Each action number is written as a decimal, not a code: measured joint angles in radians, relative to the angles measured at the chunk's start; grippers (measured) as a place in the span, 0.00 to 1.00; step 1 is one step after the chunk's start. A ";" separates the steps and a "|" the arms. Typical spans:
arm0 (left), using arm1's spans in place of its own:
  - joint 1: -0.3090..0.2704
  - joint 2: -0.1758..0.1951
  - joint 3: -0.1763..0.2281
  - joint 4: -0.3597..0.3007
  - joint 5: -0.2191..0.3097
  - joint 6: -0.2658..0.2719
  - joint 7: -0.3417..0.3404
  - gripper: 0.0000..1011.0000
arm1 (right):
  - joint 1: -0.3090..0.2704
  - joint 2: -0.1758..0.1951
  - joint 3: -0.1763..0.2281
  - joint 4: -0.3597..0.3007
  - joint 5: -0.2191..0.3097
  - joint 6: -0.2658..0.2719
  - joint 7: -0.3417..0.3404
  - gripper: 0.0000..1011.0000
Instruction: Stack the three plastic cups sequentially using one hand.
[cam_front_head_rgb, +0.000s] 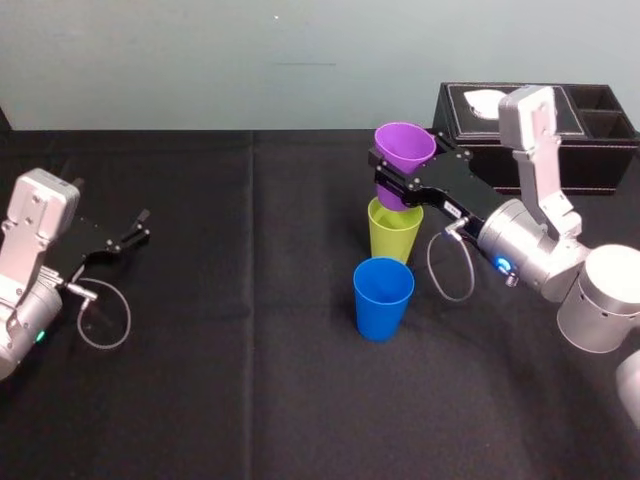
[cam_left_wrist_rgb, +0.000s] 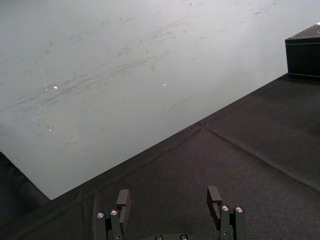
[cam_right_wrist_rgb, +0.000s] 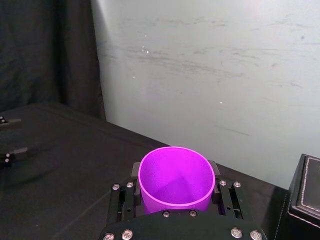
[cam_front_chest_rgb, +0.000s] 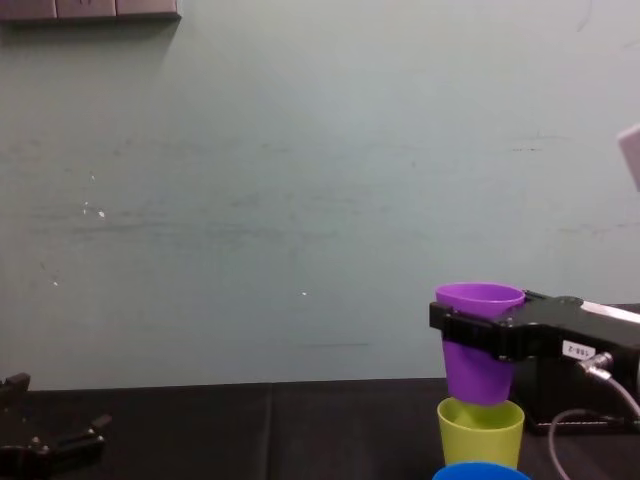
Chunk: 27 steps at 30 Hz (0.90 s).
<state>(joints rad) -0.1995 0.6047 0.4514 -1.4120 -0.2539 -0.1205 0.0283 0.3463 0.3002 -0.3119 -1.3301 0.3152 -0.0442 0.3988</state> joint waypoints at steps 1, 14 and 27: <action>0.000 0.000 0.000 0.000 0.000 0.000 0.000 1.00 | 0.006 -0.002 -0.004 0.011 -0.002 -0.004 0.003 0.73; 0.000 0.000 0.000 0.000 0.000 0.000 0.000 1.00 | 0.017 -0.005 -0.019 0.062 -0.017 -0.029 0.016 0.73; 0.000 0.000 0.000 0.000 0.000 0.000 0.000 1.00 | 0.008 -0.007 -0.025 0.077 -0.022 -0.032 0.019 0.73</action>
<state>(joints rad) -0.1996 0.6047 0.4514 -1.4120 -0.2539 -0.1206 0.0283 0.3542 0.2929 -0.3365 -1.2530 0.2931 -0.0758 0.4177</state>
